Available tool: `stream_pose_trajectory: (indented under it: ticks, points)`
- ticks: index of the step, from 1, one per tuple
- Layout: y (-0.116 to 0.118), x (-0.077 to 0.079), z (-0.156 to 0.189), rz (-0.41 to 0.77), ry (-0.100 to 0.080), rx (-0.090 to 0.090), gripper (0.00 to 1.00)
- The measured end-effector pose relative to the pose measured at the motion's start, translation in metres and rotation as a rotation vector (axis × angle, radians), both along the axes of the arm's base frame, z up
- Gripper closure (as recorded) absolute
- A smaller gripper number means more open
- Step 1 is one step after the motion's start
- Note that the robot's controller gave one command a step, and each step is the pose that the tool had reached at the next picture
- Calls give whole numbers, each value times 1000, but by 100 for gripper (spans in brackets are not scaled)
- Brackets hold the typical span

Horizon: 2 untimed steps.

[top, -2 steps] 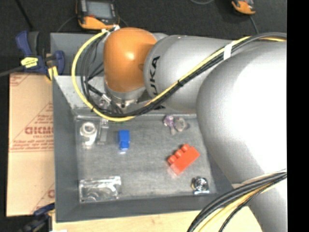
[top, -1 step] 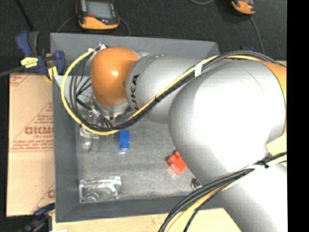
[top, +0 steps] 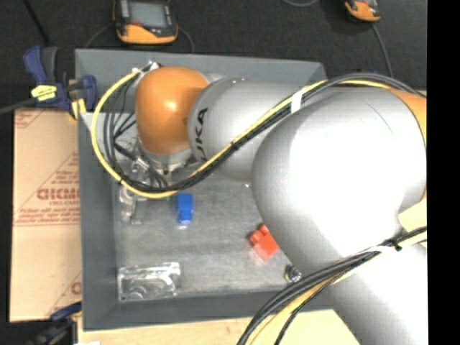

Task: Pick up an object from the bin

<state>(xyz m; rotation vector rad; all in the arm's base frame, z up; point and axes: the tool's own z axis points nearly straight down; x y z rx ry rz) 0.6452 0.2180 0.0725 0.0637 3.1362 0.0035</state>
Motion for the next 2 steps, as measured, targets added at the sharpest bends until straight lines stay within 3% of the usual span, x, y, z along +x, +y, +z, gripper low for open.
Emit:
stream_pose_trajectory:
  ticks: [1,2]
  points:
    - [0,-10,110,25,-6,0,100]
    - [-16,-2,179,36,-7,-1,100]
